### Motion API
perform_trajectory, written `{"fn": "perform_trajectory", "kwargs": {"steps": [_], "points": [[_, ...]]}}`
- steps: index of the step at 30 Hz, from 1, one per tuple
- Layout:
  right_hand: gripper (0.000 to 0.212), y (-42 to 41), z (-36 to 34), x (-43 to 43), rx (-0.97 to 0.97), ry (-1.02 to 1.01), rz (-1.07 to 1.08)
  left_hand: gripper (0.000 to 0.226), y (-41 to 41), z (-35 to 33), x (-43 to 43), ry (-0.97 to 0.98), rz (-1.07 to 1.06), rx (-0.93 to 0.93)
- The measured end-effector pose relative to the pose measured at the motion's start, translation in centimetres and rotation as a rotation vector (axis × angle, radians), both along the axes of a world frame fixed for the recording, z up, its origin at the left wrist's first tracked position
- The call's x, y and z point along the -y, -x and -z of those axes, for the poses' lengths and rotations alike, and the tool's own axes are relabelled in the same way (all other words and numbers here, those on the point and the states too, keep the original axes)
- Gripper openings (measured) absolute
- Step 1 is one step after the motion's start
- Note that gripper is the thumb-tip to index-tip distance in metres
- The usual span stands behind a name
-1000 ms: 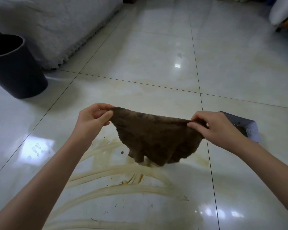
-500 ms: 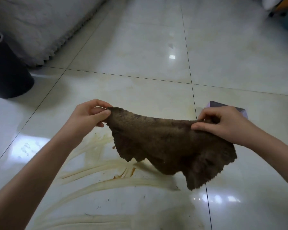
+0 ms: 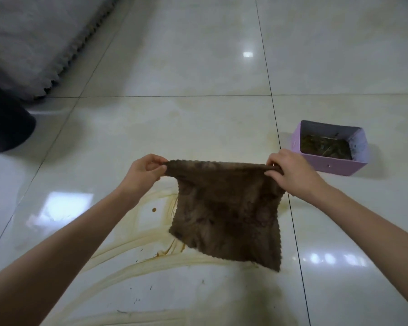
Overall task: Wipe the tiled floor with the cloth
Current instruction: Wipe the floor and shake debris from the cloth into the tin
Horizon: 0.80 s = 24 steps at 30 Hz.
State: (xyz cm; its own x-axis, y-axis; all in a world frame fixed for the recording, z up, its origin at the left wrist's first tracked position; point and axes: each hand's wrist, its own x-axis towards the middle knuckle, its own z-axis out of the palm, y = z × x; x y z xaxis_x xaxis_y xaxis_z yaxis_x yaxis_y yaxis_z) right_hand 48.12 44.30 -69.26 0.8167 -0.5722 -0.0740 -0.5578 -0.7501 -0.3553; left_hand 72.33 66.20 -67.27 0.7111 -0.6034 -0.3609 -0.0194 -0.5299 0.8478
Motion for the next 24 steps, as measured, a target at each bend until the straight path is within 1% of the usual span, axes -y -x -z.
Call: {"fn": "perform_trajectory", "kwargs": {"steps": [2, 4, 6, 9, 11, 13, 15, 18, 19, 21, 22, 24], "points": [[0.008, 0.9, 0.7, -1.1, 0.079, 0.007, -0.015, 0.012, 0.1, 0.5, -0.7, -0.009, 0.044, 0.005], [0.009, 2.4, 1.9, -2.9, 0.065, -0.026, -0.091, 0.01, 0.4, 1.5, -2.4, -0.028, 0.122, -0.016], [0.011, 4.2, 3.7, -5.0, -0.002, -0.074, -0.187, 0.011, 0.8, 3.0, -4.7, -0.072, 0.213, -0.028], [0.018, 6.5, 6.7, -8.3, -0.167, -0.142, -0.293, 0.013, 1.8, 5.7, -8.2, -0.179, 0.328, -0.034], [0.022, 7.5, 8.1, -9.9, -0.287, -0.207, -0.342, 0.016, 2.5, 7.6, -9.8, -0.276, 0.436, 0.042], [0.029, 7.8, 8.8, -10.5, -0.356, -0.256, -0.369, 0.017, 2.8, 9.2, -10.7, -0.333, 0.561, 0.234], [0.037, 7.9, 8.8, -10.0, -0.323, -0.245, -0.317, 0.018, 2.7, 10.2, -10.8, -0.356, 0.612, 0.431], [0.037, 7.1, 9.0, -7.7, -0.131, -0.075, -0.104, 0.024, 2.1, 10.5, -9.4, -0.363, 0.532, 0.59], [0.042, 6.7, 9.1, -6.9, -0.136, -0.02, -0.051, 0.025, 1.9, 10.4, -8.5, -0.349, 0.513, 0.625], [0.055, 5.9, 9.9, -5.7, -0.265, 0.016, -0.011, 0.027, 2.0, 10.4, -6.4, -0.336, 0.517, 0.67], [0.058, 5.7, 10.4, -5.5, -0.332, 0.02, -0.009, 0.031, 2.2, 10.6, -5.3, -0.346, 0.537, 0.677], [0.055, 5.5, 11.1, -5.7, -0.382, 0.064, -0.014, 0.042, 2.9, 11.1, -3.4, -0.402, 0.606, 0.702]]}}
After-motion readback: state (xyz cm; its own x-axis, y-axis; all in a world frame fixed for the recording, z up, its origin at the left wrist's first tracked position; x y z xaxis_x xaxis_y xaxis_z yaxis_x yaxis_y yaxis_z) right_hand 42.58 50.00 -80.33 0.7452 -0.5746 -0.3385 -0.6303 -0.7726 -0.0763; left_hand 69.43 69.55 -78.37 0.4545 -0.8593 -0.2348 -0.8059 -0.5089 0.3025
